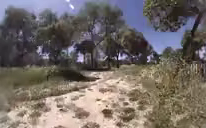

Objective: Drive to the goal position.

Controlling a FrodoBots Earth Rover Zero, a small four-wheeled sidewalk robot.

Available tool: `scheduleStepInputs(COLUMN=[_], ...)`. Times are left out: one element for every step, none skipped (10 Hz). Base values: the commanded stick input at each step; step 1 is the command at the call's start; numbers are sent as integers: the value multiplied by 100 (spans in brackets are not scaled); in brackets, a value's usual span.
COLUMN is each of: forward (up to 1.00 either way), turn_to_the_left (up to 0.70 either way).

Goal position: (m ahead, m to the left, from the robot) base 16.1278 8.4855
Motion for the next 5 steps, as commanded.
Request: scheduleStepInputs(forward=[85,85,85,85,85], turn_to_the_left=[0,0,0,0,0])
